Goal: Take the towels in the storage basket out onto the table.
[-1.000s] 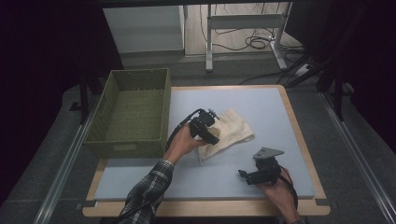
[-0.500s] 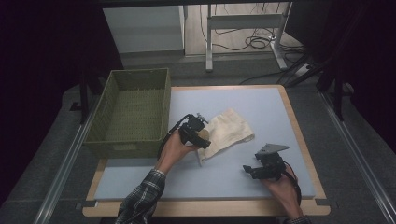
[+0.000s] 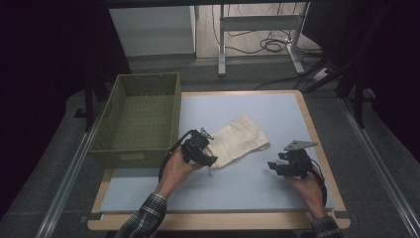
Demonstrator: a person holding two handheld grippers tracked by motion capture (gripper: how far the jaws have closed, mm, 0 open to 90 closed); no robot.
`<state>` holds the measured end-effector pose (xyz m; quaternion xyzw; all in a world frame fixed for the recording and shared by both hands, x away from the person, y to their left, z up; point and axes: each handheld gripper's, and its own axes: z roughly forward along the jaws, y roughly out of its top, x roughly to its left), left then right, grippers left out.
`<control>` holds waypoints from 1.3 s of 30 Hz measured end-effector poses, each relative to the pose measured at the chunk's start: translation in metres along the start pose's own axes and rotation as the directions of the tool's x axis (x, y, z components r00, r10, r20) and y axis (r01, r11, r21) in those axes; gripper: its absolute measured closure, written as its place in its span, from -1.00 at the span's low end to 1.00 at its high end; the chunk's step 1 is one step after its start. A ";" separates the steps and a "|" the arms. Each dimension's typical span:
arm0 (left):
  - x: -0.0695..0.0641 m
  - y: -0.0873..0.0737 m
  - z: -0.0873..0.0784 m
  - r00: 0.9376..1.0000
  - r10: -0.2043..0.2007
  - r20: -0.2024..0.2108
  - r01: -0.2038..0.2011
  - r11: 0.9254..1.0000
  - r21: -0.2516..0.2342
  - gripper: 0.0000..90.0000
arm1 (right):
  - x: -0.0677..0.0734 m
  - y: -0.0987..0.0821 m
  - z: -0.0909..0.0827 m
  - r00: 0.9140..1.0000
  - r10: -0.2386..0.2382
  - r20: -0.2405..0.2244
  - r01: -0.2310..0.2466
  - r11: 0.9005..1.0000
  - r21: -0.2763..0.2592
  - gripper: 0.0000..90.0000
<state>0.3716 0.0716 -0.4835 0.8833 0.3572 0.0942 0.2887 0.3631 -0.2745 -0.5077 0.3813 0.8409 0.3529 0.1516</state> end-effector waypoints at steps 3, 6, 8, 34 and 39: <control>-0.004 -0.001 -0.001 1.000 0.014 0.028 -0.013 1.000 -0.028 -0.12 | -0.009 0.008 0.003 1.000 -0.001 0.005 0.001 1.000 0.002 0.02; -0.010 0.002 0.003 0.998 0.040 0.055 -0.038 0.998 -0.040 -0.05 | -0.018 0.016 0.007 1.000 0.000 0.015 0.000 1.000 0.009 0.13; -0.014 0.004 0.008 0.996 0.057 0.061 -0.055 0.998 -0.038 -0.04 | -0.024 0.022 0.012 1.000 0.005 0.024 -0.005 1.000 0.014 0.18; -0.016 -0.003 0.019 0.995 0.056 0.082 -0.049 0.995 -0.082 0.83 | -0.026 0.051 0.011 0.999 -0.034 -0.011 0.034 0.999 0.006 0.95; -0.014 0.001 0.006 0.994 0.049 0.099 -0.037 0.992 -0.120 0.84 | -0.026 0.052 -0.015 0.999 -0.035 -0.011 0.035 0.999 -0.013 0.95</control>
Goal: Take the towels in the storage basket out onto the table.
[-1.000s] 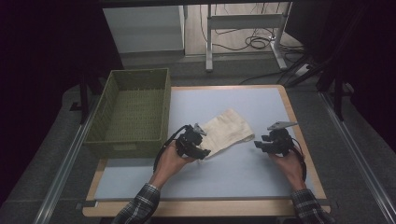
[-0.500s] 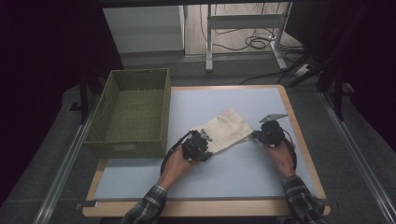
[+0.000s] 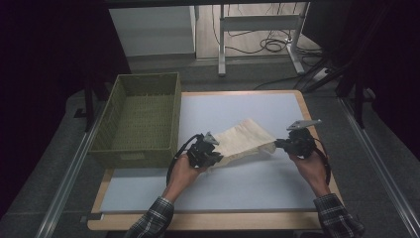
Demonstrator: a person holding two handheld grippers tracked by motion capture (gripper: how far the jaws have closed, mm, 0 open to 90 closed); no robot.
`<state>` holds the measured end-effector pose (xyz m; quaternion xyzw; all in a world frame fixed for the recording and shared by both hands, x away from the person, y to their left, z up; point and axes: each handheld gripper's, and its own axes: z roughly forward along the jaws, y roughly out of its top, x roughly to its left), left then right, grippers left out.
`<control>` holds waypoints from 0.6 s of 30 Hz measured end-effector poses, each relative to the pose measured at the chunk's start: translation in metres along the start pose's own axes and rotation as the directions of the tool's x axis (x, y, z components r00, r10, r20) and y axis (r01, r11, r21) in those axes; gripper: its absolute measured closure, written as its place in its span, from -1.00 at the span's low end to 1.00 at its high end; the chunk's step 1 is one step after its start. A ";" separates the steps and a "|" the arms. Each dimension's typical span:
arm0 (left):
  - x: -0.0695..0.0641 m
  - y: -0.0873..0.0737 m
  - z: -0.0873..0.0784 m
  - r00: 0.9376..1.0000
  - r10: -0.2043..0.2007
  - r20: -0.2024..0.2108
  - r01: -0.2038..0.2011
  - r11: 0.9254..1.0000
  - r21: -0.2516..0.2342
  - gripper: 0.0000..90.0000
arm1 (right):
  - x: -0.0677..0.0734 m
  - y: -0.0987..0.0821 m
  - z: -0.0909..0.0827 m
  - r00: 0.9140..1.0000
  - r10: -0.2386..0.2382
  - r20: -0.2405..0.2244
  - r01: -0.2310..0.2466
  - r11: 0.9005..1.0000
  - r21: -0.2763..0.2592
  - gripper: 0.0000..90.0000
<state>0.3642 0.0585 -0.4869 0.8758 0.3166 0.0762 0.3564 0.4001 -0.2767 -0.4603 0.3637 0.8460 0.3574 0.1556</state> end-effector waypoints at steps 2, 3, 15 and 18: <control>0.002 0.004 -0.005 1.000 -0.002 -0.007 0.002 1.000 -0.020 0.84 | -0.002 0.003 -0.010 1.000 -0.007 0.003 0.007 1.000 -0.002 0.95; 0.004 0.007 -0.008 1.000 -0.006 -0.010 0.006 1.000 -0.030 0.84 | -0.002 0.005 -0.013 1.000 -0.010 0.007 0.010 1.000 -0.003 0.95; 0.061 0.062 -0.007 0.982 -0.044 -0.181 0.050 0.998 0.026 0.85 | -0.025 0.072 0.008 0.999 -0.016 0.051 0.015 1.000 0.024 0.95; 0.077 0.072 0.004 0.970 -0.069 -0.231 0.080 0.996 0.037 0.83 | -0.033 0.087 0.025 0.998 -0.006 0.066 0.003 0.999 0.044 0.95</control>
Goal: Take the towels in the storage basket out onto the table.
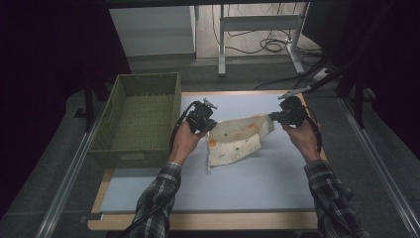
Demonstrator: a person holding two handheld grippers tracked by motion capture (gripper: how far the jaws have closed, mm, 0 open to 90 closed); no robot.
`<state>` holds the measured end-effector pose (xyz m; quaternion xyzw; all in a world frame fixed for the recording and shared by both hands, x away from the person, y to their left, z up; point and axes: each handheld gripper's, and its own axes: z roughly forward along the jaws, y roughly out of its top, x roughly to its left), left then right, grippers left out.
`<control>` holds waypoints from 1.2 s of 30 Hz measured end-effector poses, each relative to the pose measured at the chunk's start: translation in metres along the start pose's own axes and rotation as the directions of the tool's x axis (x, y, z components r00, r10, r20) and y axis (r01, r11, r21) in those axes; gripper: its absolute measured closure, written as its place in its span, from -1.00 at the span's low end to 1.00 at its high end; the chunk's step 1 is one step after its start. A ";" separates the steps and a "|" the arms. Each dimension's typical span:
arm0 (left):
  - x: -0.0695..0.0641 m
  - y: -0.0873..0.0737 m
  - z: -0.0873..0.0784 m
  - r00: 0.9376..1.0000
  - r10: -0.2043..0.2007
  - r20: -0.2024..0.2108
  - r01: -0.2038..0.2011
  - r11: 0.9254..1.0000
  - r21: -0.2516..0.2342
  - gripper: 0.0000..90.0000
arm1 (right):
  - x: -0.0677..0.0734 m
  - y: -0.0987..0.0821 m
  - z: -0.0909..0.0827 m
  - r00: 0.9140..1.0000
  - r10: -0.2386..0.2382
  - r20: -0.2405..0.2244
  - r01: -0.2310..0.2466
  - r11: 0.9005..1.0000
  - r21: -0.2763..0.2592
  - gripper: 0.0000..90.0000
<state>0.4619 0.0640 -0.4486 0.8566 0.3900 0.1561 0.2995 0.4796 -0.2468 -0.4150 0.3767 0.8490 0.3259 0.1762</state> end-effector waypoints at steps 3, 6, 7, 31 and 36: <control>0.010 0.005 0.019 0.998 -0.051 -0.036 0.052 0.998 0.028 0.57 | -0.008 0.007 0.019 0.999 0.016 0.030 -0.017 1.000 0.024 0.86; 0.014 0.001 0.035 0.993 -0.076 -0.087 0.083 0.993 0.087 0.07 | -0.017 0.005 0.038 0.997 0.052 0.058 -0.056 0.996 0.073 0.57; 0.014 0.000 0.037 0.992 -0.089 -0.087 0.096 0.992 0.082 -0.02 | -0.019 0.003 0.040 0.997 0.054 0.062 -0.059 0.995 0.080 0.56; -0.045 -0.076 0.010 0.991 -0.014 0.133 0.009 0.999 0.038 -0.30 | -0.011 -0.083 -0.023 0.993 0.113 -0.026 -0.111 0.991 0.076 0.34; -0.049 -0.091 0.010 0.988 -0.003 0.154 -0.002 0.999 0.032 -0.29 | -0.019 -0.104 -0.026 0.985 0.172 -0.026 -0.169 0.981 0.093 0.32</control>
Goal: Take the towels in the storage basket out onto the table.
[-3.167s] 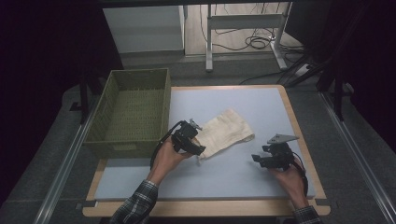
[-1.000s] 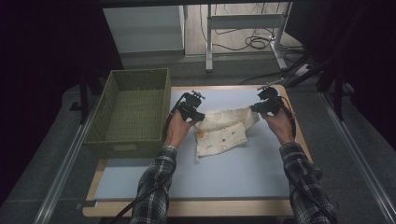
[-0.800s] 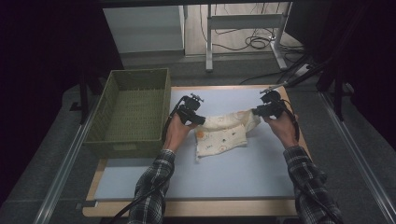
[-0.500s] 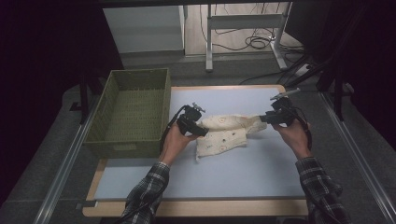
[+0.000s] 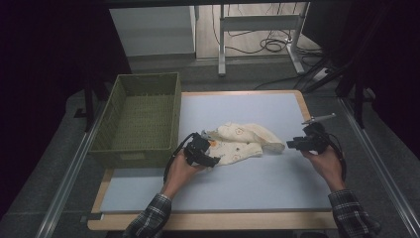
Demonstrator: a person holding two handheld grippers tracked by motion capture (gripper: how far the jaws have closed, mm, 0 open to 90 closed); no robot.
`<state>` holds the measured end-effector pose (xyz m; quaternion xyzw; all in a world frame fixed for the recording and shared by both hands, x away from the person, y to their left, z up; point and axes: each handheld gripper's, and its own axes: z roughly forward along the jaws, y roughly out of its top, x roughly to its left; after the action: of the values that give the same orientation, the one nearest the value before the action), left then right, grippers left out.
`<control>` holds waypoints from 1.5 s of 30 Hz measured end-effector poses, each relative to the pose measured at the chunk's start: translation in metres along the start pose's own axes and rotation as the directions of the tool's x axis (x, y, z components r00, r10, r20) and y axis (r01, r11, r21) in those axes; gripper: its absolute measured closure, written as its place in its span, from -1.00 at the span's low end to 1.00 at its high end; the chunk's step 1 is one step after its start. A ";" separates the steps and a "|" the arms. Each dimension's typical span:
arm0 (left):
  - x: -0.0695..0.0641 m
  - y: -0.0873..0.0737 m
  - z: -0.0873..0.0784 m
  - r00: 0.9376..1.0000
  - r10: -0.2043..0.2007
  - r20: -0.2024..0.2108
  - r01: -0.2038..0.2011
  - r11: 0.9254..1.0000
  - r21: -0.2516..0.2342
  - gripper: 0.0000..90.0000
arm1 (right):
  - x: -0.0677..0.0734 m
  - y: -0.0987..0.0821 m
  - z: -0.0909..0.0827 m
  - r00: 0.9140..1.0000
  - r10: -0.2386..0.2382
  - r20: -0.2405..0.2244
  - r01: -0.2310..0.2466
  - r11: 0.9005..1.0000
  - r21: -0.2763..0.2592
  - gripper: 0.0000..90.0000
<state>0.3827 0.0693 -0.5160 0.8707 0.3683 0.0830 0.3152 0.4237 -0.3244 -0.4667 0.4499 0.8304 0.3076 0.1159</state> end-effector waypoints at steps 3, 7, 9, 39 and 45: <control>-0.001 -0.004 0.002 1.000 0.002 -0.003 -0.002 1.000 -0.001 -0.28 | -0.001 -0.010 0.001 0.999 0.012 -0.032 -0.012 1.000 -0.005 0.32; -0.002 -0.006 0.006 1.000 -0.002 0.013 0.002 1.000 -0.003 -0.26 | 0.008 -0.015 0.008 0.997 0.008 -0.079 -0.010 1.000 -0.029 0.22; -0.006 -0.007 0.009 1.000 0.012 0.001 -0.012 1.000 -0.004 -0.25 | 0.013 -0.014 0.018 0.996 -0.001 -0.088 -0.002 1.000 -0.028 0.15; 0.009 0.014 -0.002 0.984 0.012 -0.180 -0.009 1.000 0.013 0.21 | -0.045 0.027 -0.020 0.992 0.041 0.120 -0.044 0.999 0.022 0.40; 0.013 0.012 -0.002 0.988 -0.007 -0.157 0.006 1.000 -0.003 0.20 | -0.009 -0.007 -0.033 1.000 -0.026 0.018 0.025 0.999 0.028 0.43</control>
<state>0.3987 0.0730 -0.5078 0.8598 0.3947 0.1510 0.2867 0.4084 -0.3478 -0.4454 0.4437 0.8391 0.2905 0.1212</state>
